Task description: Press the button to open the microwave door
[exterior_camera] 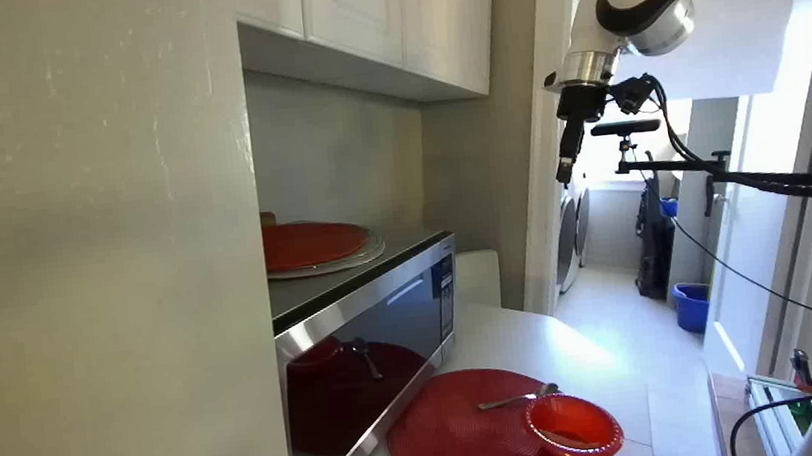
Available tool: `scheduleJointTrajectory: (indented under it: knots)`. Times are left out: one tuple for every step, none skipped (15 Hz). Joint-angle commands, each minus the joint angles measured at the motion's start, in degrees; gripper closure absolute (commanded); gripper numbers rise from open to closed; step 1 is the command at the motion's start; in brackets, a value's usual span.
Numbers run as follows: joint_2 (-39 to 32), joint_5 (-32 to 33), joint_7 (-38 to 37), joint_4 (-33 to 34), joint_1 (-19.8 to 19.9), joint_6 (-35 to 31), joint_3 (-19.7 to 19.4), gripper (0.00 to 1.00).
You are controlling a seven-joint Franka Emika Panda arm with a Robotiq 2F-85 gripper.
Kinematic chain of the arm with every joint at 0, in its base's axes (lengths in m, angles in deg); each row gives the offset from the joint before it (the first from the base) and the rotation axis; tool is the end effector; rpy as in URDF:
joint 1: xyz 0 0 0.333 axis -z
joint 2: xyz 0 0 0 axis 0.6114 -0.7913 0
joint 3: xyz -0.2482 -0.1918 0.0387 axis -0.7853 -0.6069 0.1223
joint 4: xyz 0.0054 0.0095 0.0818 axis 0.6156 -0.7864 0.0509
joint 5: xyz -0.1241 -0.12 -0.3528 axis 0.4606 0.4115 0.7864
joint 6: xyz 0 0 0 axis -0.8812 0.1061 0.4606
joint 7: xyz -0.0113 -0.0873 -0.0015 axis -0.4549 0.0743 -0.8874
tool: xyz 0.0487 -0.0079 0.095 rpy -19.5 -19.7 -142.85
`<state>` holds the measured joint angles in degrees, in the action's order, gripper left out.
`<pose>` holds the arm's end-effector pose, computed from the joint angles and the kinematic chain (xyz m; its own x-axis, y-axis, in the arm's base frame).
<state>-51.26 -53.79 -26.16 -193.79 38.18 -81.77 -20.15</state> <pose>0.3799 -0.1352 0.5334 0.9802 0.1105 0.1643 0.1302 -0.9848 -0.1146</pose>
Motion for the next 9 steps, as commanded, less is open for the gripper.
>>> scheduleJointTrajectory:
  knots:
    - [-0.27, -0.73, 0.61, 0.16, 1.38, 0.2, 1.13, 0.0]
    - [-0.27, -0.73, 0.61, 0.16, 1.38, 0.2, 1.13, 0.0]
    - [-0.27, -0.73, 0.61, 0.16, 1.38, 0.2, 1.13, 0.0]
    - [-0.27, -0.73, 0.61, 0.16, 1.38, 0.2, 1.13, 0.0]
    - [-0.27, -0.73, 0.61, 0.17, 1.38, 0.2, 1.13, 0.0]
    - [-0.27, -0.73, 0.61, 0.16, 1.38, 0.2, 1.13, 0.0]
    - [-0.27, -0.73, 0.61, 0.17, 1.38, 0.2, 1.13, 0.0]
    - [-0.27, -0.73, 0.61, 0.17, 1.38, 0.2, 1.13, 0.0]
    - [1.03, -0.31, 1.35, -0.91, 1.29, -0.57, 1.5, 0.0]
